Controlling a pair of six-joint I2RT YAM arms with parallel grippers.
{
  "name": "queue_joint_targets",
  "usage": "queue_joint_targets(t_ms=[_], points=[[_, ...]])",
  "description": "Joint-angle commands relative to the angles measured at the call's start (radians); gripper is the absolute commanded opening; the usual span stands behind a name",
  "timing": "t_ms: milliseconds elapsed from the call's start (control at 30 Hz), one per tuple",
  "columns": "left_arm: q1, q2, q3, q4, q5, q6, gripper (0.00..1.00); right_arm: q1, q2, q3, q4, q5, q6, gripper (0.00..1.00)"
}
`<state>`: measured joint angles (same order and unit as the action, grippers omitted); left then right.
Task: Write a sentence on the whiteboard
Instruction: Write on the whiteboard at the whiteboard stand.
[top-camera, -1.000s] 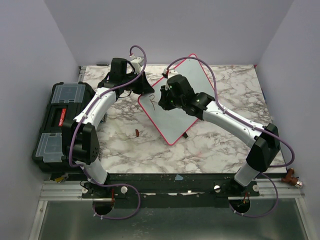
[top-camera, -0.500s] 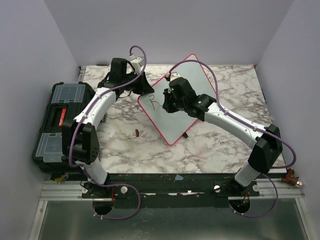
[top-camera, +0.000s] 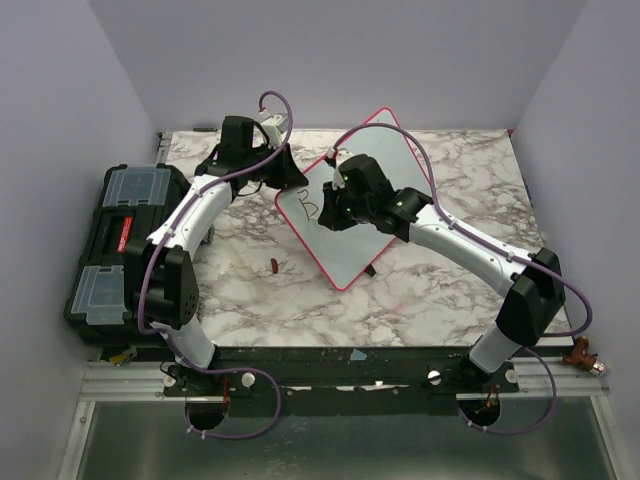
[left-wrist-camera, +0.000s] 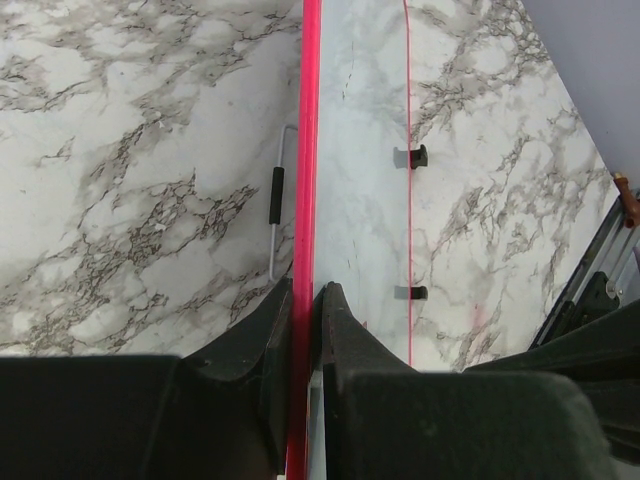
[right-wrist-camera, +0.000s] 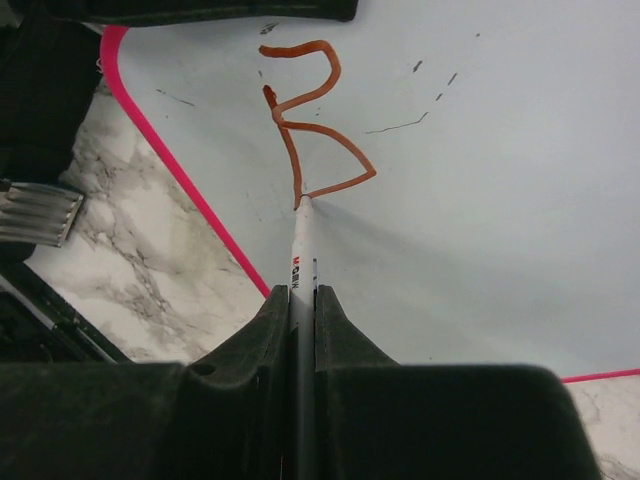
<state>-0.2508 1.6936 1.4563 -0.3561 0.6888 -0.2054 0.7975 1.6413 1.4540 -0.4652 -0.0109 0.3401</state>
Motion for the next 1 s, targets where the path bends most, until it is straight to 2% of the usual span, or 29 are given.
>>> queue_joint_targets(t_ms=[0,233,767,967], points=[[-0.025,-0.035,-0.004,-0.03,-0.012,0.077,0.0,0.008,0.019,-0.022,-0.023,-0.091,-0.005,0.01],[-0.025,-0.035,-0.004,-0.032,-0.015,0.079,0.0,0.009,-0.012,-0.014,-0.017,-0.058,-0.001,0.01],[-0.025,-0.043,-0.007,-0.035,-0.016,0.08,0.0,0.003,-0.156,-0.096,0.072,0.195,-0.02,0.01],[-0.026,-0.049,-0.009,-0.039,-0.016,0.079,0.0,-0.011,-0.158,-0.075,0.06,0.209,-0.051,0.01]])
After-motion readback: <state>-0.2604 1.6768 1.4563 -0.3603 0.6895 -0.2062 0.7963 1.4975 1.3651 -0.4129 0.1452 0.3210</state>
